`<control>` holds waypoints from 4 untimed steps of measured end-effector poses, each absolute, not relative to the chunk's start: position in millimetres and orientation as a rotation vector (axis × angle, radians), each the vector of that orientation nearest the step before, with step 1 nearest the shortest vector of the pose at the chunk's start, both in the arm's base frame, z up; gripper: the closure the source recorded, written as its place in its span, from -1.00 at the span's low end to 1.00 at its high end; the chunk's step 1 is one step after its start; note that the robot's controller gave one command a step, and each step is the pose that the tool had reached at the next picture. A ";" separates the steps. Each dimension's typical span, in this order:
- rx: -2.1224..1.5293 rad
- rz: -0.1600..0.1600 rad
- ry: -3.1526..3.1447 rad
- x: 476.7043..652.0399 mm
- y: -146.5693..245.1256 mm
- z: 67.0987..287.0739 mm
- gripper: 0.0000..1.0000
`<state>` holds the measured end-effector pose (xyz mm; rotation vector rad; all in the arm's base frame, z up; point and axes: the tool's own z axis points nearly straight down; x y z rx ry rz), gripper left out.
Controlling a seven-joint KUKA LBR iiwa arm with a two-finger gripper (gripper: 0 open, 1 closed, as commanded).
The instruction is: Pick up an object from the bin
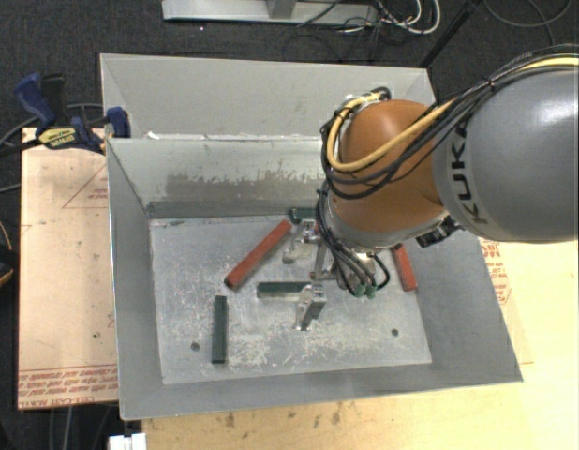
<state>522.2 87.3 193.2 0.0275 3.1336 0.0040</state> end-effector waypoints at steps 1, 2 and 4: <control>0.076 0.003 3.137 504.7 96.1 123.7 -1.00; 0.023 0.009 3.141 544.4 83.6 84.8 -1.00; 0.144 0.012 3.121 594.2 129.0 79.0 1.00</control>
Offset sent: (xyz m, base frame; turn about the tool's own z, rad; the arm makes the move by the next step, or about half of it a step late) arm 0.0340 -0.0135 -0.1232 -0.0100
